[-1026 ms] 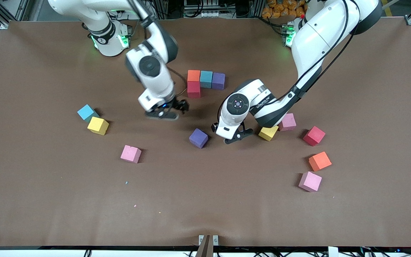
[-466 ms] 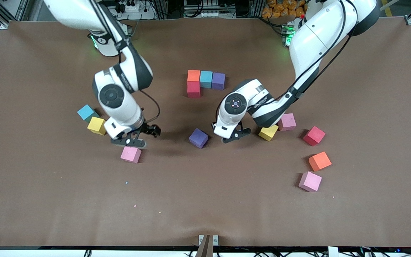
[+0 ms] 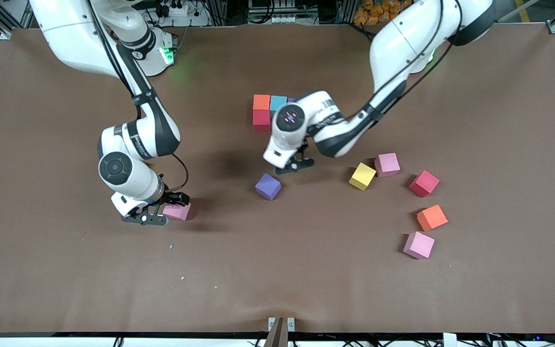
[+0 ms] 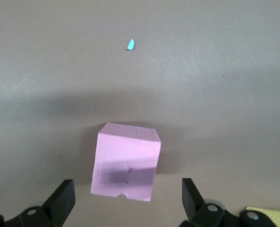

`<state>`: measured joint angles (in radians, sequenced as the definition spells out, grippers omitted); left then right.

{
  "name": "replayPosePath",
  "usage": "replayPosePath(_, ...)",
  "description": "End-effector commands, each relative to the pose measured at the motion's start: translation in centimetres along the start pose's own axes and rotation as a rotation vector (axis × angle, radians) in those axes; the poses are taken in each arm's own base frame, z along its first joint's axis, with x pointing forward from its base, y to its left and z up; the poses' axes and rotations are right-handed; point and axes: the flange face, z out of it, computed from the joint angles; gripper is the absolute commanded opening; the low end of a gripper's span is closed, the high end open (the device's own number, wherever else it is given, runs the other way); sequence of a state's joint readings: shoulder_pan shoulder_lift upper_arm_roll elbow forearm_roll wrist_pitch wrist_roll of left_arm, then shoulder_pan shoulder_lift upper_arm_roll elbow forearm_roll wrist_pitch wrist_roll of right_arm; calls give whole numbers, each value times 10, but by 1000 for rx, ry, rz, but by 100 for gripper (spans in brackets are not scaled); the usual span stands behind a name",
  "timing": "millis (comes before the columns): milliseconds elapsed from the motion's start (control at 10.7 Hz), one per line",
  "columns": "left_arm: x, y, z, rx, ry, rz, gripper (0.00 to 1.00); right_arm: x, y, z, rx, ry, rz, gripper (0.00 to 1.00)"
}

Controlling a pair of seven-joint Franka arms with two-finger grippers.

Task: Arrange 11 blocks into digit 3
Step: 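Set green against red with the left gripper while the right gripper grasps pink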

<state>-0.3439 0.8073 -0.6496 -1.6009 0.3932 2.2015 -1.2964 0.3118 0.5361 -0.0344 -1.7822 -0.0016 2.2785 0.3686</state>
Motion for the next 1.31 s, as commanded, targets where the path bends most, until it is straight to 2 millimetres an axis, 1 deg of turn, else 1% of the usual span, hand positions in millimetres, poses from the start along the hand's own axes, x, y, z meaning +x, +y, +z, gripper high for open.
replayPosePath(0,-31,28,-9,-6,51,68,13,9,-10,2,-3,8,-23,100)
replayPosePath(280,-44,34,-2,14,101,143,13,15,-9,22,4,23,-17,100)
replayPosePath(373,-44,34,-2,16,102,162,13,15,-8,28,3,22,-18,100)
replayPosePath(466,-44,35,-4,12,105,182,13,16,-7,30,3,32,-21,100)
replayPosePath(653,-46,42,-3,1,98,186,12,17,-2,42,-1,25,-22,100)
replayPosePath(746,-49,48,3,-2,89,191,10,16,-2,45,-1,20,-26,100)
replayPosePath(839,-52,55,7,-10,85,195,9,17,5,46,-2,17,-16,100)
replayPosePath(932,-49,57,9,-11,87,187,9,16,9,52,-5,6,-9,100)
replayPosePath(1026,-50,56,13,-8,79,184,9,16,9,54,-3,4,-5,100)
replayPosePath(1119,-52,57,15,-6,74,183,9,15,9,56,-3,-1,-1,86)
replayPosePath(1212,-52,56,19,-7,52,168,9,15,9,57,0,-5,6,55)
